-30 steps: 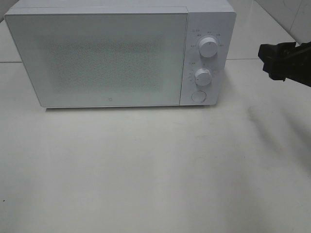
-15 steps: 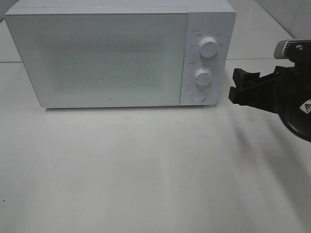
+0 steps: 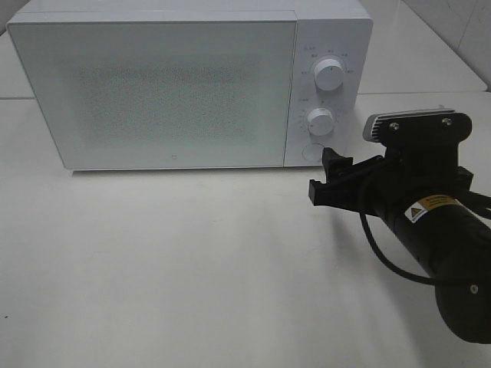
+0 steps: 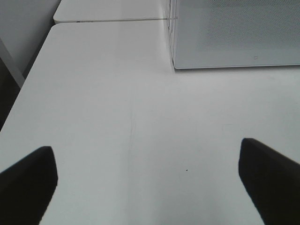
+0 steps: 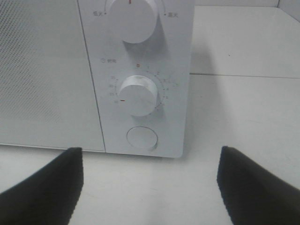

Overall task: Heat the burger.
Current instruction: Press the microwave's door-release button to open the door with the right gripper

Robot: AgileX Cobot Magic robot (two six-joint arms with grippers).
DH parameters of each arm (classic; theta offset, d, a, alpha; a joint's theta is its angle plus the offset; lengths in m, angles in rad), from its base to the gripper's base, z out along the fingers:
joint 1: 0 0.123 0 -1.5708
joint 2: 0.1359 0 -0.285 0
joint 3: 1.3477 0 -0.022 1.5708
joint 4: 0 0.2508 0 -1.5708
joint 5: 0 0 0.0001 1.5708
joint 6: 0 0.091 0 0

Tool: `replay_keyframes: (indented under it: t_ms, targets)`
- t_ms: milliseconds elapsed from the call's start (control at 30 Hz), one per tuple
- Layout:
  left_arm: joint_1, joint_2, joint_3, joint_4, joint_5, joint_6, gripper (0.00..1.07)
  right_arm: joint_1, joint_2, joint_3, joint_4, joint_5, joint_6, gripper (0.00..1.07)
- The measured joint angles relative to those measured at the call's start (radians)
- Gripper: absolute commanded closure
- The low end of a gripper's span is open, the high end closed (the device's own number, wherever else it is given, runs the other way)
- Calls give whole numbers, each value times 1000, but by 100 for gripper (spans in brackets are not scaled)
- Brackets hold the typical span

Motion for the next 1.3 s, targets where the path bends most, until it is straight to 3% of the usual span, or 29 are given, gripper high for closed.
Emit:
replay_keyframes:
  t_ms: [233, 633, 1067, 1233, 1300]
  targets:
    - [0, 0, 0, 0, 0, 0, 5, 47, 4, -19, 47, -1, -19, 31]
    - [0, 0, 0, 0, 0, 0, 5, 51, 5, -19, 62, 41, 68, 31]
    - [0, 0, 0, 0, 0, 0, 5, 51, 5, -19, 62, 106, 774, 33]
    - [0, 0, 0, 0, 0, 0, 5, 51, 5, -19, 62, 106, 1199, 45]
    - [0, 0, 0, 0, 0, 0, 5, 51, 5, -19, 62, 106, 1262, 51]
